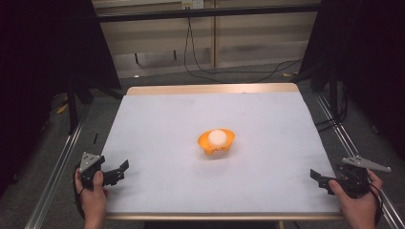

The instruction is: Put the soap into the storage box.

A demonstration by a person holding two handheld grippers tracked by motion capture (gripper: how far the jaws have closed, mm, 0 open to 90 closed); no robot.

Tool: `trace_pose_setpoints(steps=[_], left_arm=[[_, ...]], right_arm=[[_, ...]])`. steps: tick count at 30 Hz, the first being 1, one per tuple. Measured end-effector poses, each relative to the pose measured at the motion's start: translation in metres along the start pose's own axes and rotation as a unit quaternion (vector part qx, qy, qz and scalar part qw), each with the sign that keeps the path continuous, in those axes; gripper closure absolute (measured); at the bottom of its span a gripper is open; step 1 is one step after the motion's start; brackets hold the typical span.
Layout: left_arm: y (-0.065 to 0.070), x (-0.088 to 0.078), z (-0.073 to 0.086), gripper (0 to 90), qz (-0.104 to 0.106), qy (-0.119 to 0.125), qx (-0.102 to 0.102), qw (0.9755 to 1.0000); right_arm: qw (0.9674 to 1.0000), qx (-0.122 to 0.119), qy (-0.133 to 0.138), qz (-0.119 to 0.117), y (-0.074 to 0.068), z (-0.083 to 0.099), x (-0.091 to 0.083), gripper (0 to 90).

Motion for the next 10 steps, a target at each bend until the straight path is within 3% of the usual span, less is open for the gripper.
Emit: trace_pose_setpoints(steps=[4,10], left_arm=[[-0.0003,-0.0002,0.0,1.8,-0.001,0.0,0.003,1.0],[-0.0002,-0.0001,0.0,1.8,0.0,0.0,0.0,1.0]], right_arm=[[0.9994,0.025,0.026,-0.002,0.0029,0.0051,-0.0062,1.2],[0.999,0.03,0.032,-0.002,0.0028,0.0077,-0.004,2.2]])
Point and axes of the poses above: each handheld gripper's, and its own axes: x roughly forward along the jaws, z roughly out of its underside, y roughly to its right, the point moved 8 cm from there along x, roughly forward along the jaws
